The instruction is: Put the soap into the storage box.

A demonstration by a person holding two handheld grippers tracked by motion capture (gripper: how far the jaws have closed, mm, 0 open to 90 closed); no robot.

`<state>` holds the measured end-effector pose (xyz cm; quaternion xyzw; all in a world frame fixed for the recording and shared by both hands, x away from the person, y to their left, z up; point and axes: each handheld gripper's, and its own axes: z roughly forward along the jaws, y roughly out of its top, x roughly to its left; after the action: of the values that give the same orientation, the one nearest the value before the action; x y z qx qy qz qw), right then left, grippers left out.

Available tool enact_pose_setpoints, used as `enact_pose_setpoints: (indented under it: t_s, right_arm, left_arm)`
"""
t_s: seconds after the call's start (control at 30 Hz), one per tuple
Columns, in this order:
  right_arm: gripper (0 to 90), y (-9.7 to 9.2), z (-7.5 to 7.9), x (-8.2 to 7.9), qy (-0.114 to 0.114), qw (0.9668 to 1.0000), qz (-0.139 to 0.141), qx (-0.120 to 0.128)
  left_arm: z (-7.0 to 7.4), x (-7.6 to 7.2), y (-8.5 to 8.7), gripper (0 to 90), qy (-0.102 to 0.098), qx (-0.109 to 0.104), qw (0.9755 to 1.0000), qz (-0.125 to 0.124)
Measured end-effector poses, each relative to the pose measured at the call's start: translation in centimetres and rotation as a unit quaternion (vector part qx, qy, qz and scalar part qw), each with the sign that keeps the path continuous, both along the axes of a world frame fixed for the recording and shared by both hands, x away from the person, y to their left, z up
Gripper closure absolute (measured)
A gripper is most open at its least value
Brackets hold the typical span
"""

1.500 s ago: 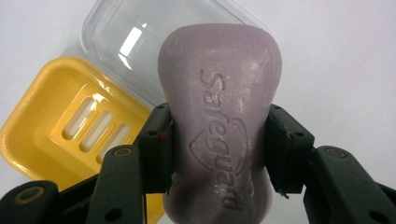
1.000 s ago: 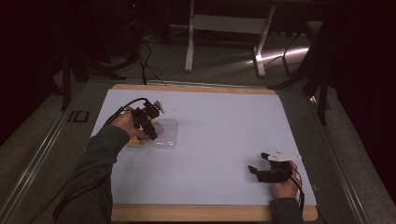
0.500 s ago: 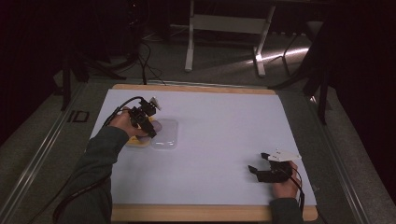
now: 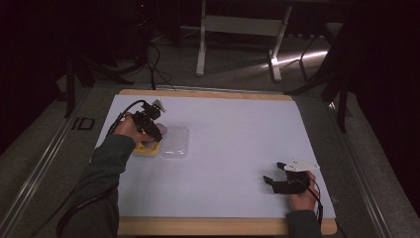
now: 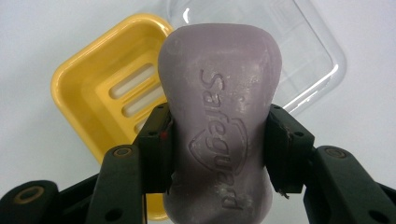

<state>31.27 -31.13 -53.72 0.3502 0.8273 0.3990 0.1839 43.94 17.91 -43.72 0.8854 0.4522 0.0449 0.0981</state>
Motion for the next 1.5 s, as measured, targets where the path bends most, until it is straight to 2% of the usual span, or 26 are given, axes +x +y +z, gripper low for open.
enact_pose_setpoints:
  t_s: [0.17, 0.23, 0.47, 0.77, 1.17, 1.33, 1.5]
  right_arm:
    - [19.6, 0.0, 0.0, 0.0, 0.000, 1.0000, 0.000, 0.000]
    - [19.6, 0.0, 0.0, 0.0, 0.000, 1.0000, 0.001, -0.001]
    - [19.6, 0.0, 0.0, 0.0, -0.001, 1.0000, 0.001, -0.003]
    - [19.6, 0.1, 0.0, 0.0, -0.001, 1.0000, 0.002, -0.003]
    - [19.6, 0.1, 0.0, 0.0, 0.000, 1.0000, 0.002, -0.004]
    - [19.6, 0.1, 0.0, 0.0, 0.000, 1.0000, 0.002, -0.004]
    - [19.6, 0.1, 0.0, 0.0, 0.000, 1.0000, 0.002, -0.004]
  left_arm:
    - [-0.2, 0.1, 0.2, 50.0, -0.002, 0.002, 0.9999, 0.013]
    - [-0.4, 0.2, 0.4, 50.0, -0.007, 0.012, 0.9996, 0.024]
    - [-0.9, 0.3, 1.0, 50.0, -0.010, 0.010, 0.9985, 0.052]
    - [-1.3, 0.7, 1.5, 50.0, -0.018, 0.014, 0.9970, 0.074]
    - [-2.2, 0.9, 1.9, 50.0, -0.010, 0.018, 0.9953, 0.094]
    - [-2.9, 1.0, 2.3, 50.0, -0.005, 0.012, 0.9937, 0.111]
    - [-3.5, 1.1, 2.3, 49.9, -0.005, 0.011, 0.9933, 0.115]
